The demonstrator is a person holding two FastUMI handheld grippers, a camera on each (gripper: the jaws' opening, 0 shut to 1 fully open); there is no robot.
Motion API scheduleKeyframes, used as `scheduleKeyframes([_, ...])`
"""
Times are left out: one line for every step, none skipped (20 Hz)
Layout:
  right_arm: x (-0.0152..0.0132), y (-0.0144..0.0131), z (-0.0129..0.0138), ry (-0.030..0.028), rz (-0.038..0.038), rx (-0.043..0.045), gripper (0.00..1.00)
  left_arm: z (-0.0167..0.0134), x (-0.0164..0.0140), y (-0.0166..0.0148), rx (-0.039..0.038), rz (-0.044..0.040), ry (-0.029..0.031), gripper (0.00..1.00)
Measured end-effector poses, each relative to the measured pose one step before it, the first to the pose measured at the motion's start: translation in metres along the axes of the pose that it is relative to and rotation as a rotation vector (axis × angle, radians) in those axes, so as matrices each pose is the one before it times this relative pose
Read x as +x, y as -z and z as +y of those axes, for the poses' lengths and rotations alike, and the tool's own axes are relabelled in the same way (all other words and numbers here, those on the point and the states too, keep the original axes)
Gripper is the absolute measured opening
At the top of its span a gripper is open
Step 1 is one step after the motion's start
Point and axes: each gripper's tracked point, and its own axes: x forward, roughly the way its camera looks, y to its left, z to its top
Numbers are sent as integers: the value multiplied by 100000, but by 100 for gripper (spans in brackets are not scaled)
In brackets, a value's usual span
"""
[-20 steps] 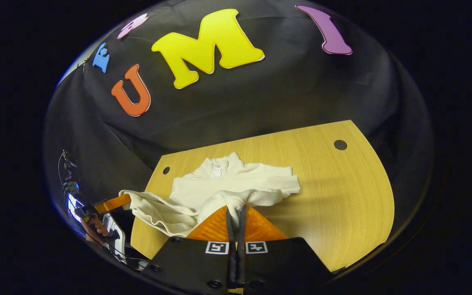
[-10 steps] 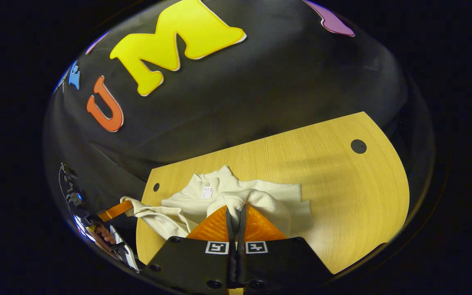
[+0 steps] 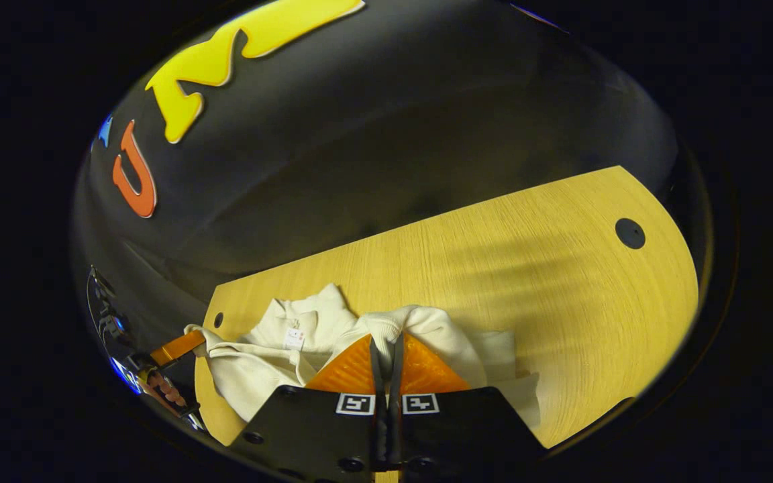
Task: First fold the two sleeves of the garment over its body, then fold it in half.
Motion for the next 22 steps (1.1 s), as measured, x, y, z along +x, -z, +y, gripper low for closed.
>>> scheduleKeyframes([729,195,-324,786,74,599,1,638,612,302,-26,270,-1144,3])
scheduleKeyframes([732,130,-190,326,101,193,1,476,697,291,-244,133,-691,3])
scheduleKeyframes([927,110,-131,107,-19,946,1,413,647,253,-630,58,-197,3])
scheduleKeyframes([316,90,-15,96,124,940,1,256,660,399,-438,408,-670,3])
scheduleKeyframes([673,213,-179,627,51,250,1,246,574,358,-7,343,-678,3])
scheduleKeyframes([239,-112,-310,215,-479,679,2,213,410,355,332,618,-727,3])
scheduleKeyframes([61,-245,19,183,-1070,279,5,2,533,211,626,176,-499,3])
scheduleKeyframes([265,-138,31,1106,-1040,8,10,75,220,-47,775,-307,-446,4])
scheduleKeyframes([435,-423,-182,1475,-1580,-704,11,110,77,-65,739,-226,300,4])
scheduleKeyframes([-594,-369,124,440,-1597,-445,29,-288,-63,-158,691,-115,470,7])
scheduleKeyframes([-371,-650,92,620,-2062,-708,37,-116,-152,-334,571,-735,335,7])
scheduleKeyframes([-365,-744,145,946,-2298,-1313,43,83,-512,-539,989,-1332,-648,19])
scheduleKeyframes([-552,-716,-169,1401,-2352,-1838,48,477,-369,-1025,1671,-2880,-2396,35])
scheduleKeyframes([-641,-619,-120,992,-1932,-1446,49,772,-458,-1110,1966,-3282,-2727,52])
scheduleKeyframes([-773,-576,344,-427,-1476,-586,49,669,-362,-1090,1824,-2941,-2872,68])
scheduleKeyframes([-927,-569,296,-790,-1544,-711,52,223,-942,-813,1413,-2117,-1493,97])
scheduleKeyframes([-679,-711,210,531,-1789,-2122,63,234,-951,-871,1382,-1907,-1481,99])
scheduleKeyframes([-1229,-737,-65,543,-2405,-2598,89,543,-1251,-1166,1502,-2400,-2159,99])
scheduleKeyframes([-1362,-875,285,97,-2612,-2721,90,399,-1353,-1485,1558,-3360,-2176,99])
scheduleKeyframes([-1546,-717,489,-255,-2247,-3032,90,271,-1555,-1593,1211,-3716,-1461,99])
scheduleKeyframes([-1854,-1059,427,-418,-3277,-2921,90,13,-1811,-1575,293,-3658,-609,99])
scheduleKeyframes([-2051,-1386,323,-13,-4065,-3156,90,-527,-1890,-1853,-496,-4316,154,99])
